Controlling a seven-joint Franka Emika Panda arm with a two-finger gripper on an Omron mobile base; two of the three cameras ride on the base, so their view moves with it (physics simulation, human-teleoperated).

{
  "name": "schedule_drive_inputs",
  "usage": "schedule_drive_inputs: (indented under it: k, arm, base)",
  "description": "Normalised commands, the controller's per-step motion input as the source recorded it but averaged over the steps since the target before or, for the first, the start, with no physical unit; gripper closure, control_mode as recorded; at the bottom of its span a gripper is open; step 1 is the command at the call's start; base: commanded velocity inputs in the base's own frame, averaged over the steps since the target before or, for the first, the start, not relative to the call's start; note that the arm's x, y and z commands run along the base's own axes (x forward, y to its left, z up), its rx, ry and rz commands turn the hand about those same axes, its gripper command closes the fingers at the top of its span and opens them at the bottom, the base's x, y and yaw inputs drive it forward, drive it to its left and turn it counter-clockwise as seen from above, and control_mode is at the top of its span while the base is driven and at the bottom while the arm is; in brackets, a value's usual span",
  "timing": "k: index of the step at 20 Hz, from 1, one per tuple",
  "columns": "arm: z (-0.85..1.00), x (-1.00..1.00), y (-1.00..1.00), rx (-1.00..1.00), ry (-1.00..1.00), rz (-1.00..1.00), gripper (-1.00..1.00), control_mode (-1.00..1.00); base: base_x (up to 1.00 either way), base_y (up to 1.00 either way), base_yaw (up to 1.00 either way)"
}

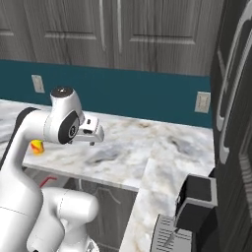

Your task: Pick up the straw from the left drawer and put it inside the smoothie cup.

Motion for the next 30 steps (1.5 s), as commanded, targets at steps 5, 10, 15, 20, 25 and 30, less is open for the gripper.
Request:
schedule_drive_inputs:
  k: [5,10,15,20,25,30]
  arm:
    - [0.00,0.00,0.00,0.00,0.00,0.00,-1.00,1.00]
    - [0.00,0.00,0.00,0.00,0.00,0.00,-1.00,1.00]
    - [0.00,0.00,0.00,0.00,0.00,0.00,-1.00,1.00]
    - [0.00,0.00,0.00,0.00,0.00,0.00,-1.00,1.00]
    - [0.00,0.00,0.00,0.00,0.00,0.00,-1.00,1.00]
    - [0.00,0.00,0.00,0.00,0.00,0.00,-1.00,1.00]
  base:
    - [-0.65,0.00,0.21]
    - [-0.77,0.00,0.16]
    - [-0.93,0.00,0.08]
    - [-0.93,0.01,0.02]
    - [-1.00,0.14,0.00]
    - [-1.00,0.18,-0.02]
